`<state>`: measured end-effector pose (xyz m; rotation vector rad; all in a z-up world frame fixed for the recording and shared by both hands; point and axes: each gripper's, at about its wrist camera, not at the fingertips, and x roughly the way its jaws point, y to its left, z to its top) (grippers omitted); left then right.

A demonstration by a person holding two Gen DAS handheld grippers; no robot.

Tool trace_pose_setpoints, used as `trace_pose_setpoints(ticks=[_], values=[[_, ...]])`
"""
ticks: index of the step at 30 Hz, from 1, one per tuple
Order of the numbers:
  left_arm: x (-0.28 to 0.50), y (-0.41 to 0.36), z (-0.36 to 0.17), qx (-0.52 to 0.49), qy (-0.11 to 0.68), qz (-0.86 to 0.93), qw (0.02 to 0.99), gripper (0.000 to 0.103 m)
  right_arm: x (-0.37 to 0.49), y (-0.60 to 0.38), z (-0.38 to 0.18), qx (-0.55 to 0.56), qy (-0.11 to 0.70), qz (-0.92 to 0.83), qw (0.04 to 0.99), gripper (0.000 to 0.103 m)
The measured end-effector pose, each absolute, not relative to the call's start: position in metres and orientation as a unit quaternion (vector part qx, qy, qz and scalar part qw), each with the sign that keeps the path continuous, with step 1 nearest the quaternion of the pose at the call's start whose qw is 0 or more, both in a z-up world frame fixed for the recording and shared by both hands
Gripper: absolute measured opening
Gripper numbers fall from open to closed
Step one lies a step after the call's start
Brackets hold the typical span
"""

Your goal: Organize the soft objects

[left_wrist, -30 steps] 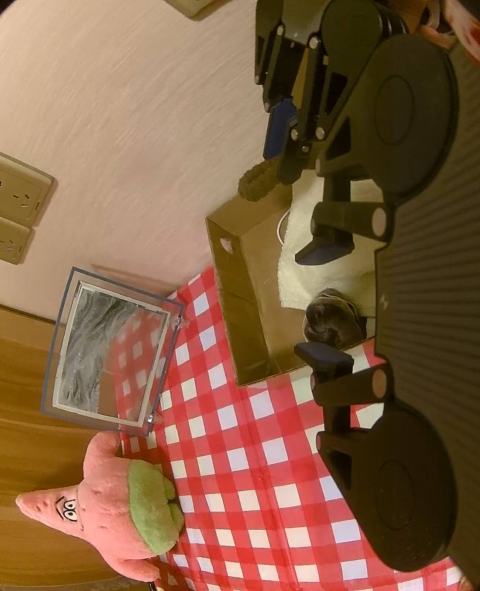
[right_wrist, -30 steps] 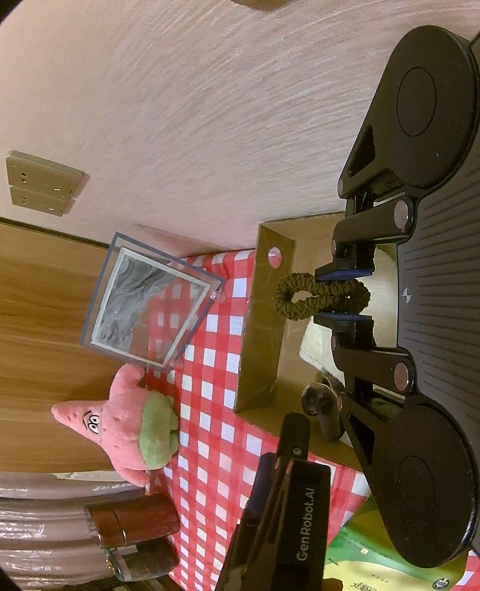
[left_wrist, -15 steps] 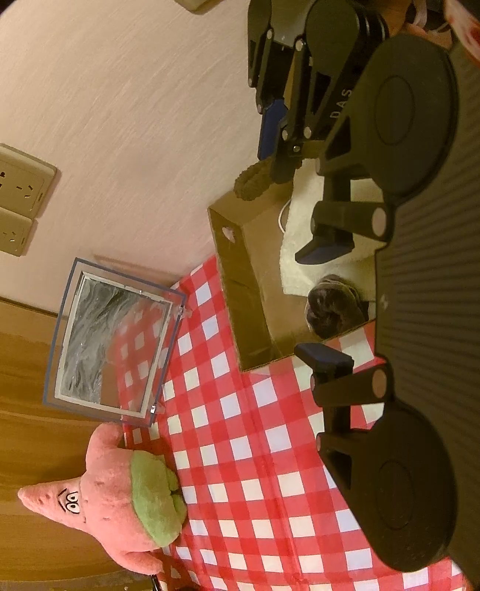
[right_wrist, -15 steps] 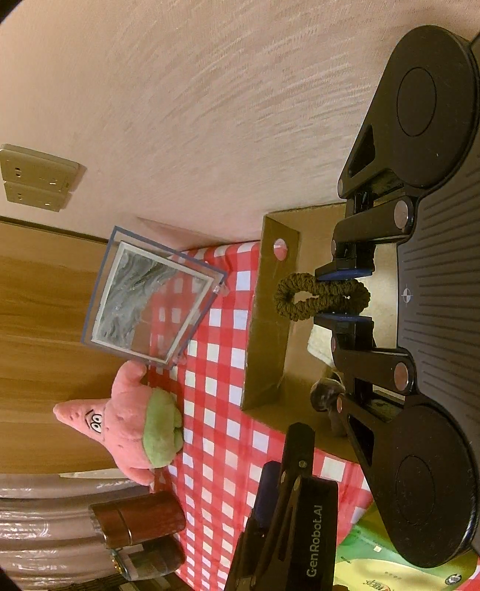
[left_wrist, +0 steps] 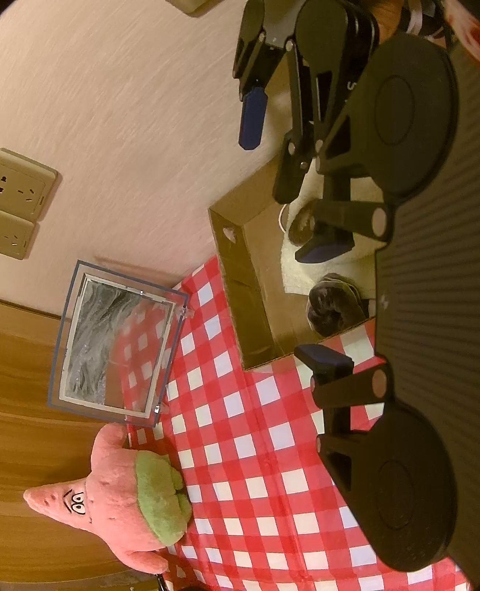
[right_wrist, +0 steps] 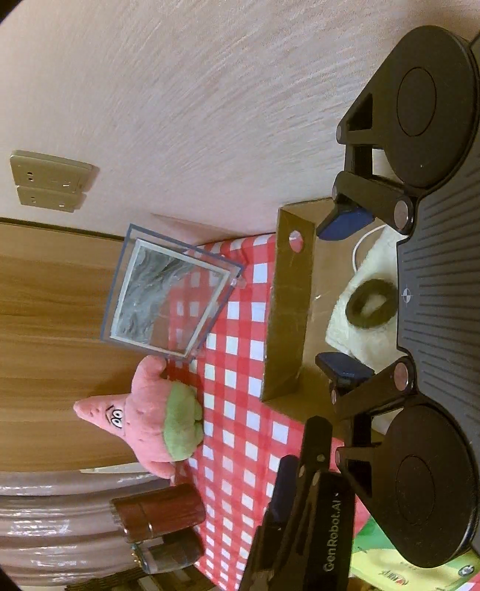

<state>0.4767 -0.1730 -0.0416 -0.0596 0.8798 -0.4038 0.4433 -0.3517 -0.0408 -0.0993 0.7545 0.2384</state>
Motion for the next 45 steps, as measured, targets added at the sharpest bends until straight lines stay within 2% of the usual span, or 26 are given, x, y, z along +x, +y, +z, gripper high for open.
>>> trace_pose_setpoints(ticks=[8,16,27,33,45], values=[[0.468,-0.167,-0.035,-0.013,0.415,-0.185,0.891,0.054,0.424,-0.351,-0.037,-0.073,0.372,0.114,0.918,0.067],[0.435,-0.156,-0.012,-0.004,0.393,-0.183,0.901,0.087,0.368,-0.352,-0.030,-0.076,0.380,0.114,0.915,0.067],[0.346,-0.147,0.040,-0.003,0.334,-0.182,0.925,0.097,0.282,-0.356,0.005,-0.030,0.381,0.105,0.918,0.067],[0.292,-0.133,0.054,-0.015,0.335,-0.187,0.923,0.103,0.237,-0.360,0.021,0.007,0.381,0.091,0.920,0.067],[0.200,-0.104,0.070,-0.021,0.331,-0.125,0.935,0.103,0.165,-0.363,0.034,0.056,0.376,0.076,0.922,0.067]])
